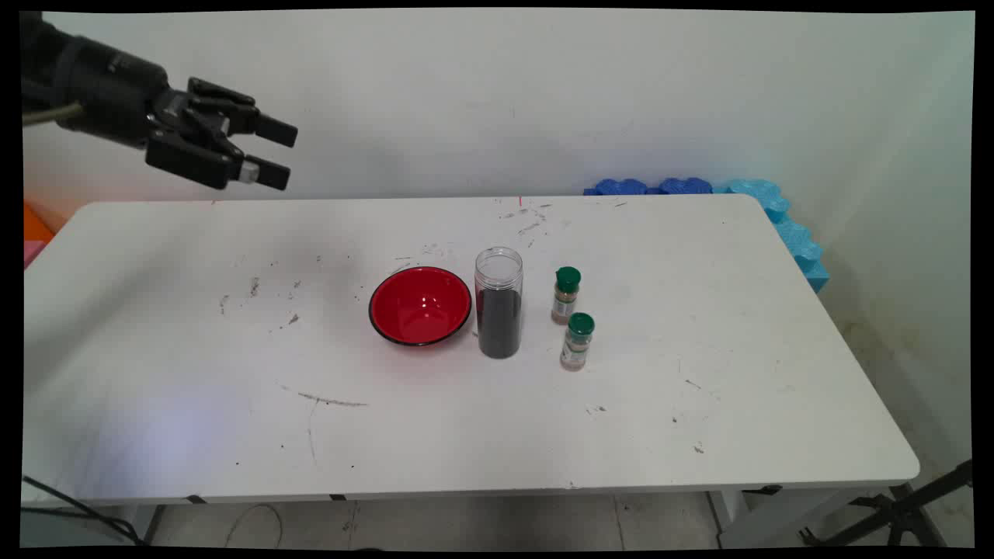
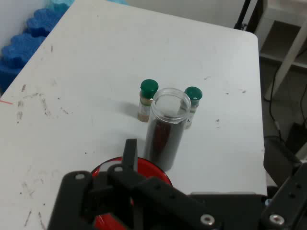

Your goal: Pick up the black seasoning powder from the table

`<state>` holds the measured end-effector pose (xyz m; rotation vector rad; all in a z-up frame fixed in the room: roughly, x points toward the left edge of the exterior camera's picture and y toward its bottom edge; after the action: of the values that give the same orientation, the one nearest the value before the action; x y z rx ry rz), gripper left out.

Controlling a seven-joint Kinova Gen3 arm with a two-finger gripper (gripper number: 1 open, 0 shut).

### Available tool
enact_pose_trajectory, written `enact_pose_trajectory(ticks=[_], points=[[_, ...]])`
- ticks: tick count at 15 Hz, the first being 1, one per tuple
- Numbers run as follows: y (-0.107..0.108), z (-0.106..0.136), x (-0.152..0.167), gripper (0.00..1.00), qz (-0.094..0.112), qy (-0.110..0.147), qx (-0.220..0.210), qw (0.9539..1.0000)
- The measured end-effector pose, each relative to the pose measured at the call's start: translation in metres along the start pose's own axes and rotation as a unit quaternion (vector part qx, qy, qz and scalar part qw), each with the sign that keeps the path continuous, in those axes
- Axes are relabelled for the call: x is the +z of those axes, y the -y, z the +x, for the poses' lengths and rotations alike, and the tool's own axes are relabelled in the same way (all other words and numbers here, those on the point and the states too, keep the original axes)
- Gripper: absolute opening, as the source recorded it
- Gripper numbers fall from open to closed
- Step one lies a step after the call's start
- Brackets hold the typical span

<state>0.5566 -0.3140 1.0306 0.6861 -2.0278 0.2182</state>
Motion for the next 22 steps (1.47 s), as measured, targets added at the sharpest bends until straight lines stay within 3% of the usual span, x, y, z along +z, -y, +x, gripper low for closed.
enact_pose_trajectory(ticks=[11, 22], points=[[-0.018, -0.054, 0.085, 1.0, 0.021, 0.011, 0.0, 0.9997], [-0.016, -0.061, 0.19, 1.0, 0.016, 0.054, 0.037, 0.9977]])
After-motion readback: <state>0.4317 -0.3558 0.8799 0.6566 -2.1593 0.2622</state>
